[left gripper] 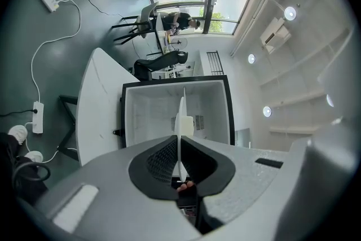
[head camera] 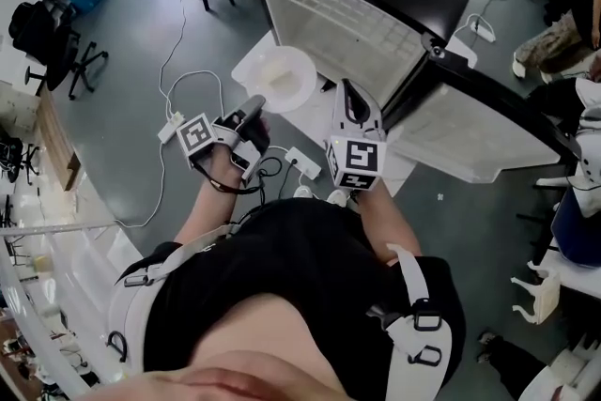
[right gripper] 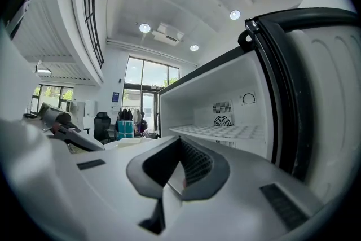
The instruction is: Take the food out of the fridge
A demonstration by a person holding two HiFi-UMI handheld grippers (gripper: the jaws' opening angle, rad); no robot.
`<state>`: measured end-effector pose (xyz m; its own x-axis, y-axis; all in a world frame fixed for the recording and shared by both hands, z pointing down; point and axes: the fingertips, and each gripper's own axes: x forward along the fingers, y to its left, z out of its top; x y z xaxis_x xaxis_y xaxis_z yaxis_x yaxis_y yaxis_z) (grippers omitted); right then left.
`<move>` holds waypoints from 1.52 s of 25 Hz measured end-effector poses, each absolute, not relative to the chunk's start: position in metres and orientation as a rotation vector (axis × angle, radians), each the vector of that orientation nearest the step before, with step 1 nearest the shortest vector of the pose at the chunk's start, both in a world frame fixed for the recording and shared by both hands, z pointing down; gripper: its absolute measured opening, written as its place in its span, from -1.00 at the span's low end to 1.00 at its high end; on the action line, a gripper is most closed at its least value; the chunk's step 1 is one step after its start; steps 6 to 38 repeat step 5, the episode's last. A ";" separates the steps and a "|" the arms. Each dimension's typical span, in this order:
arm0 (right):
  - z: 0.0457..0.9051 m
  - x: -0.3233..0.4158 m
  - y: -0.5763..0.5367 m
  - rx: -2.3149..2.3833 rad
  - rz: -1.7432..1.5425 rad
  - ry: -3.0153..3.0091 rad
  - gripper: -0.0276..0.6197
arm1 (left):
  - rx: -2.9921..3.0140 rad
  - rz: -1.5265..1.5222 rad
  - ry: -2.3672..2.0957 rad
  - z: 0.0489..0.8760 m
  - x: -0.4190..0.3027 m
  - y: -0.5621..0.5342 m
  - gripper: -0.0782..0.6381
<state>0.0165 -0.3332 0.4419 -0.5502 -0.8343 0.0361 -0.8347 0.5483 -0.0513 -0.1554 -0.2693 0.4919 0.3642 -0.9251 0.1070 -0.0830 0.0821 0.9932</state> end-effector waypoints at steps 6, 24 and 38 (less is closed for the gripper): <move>0.441 0.024 -0.330 1.491 0.103 -2.748 -0.89 | 1.339 -0.809 -1.055 0.491 -0.153 -0.268 -0.73; 0.441 0.024 -0.330 1.491 0.103 -2.748 -0.89 | 1.339 -0.809 -1.055 0.491 -0.153 -0.268 -0.73; 0.441 0.024 -0.330 1.491 0.103 -2.748 -0.89 | 1.339 -0.809 -1.055 0.491 -0.153 -0.268 -0.73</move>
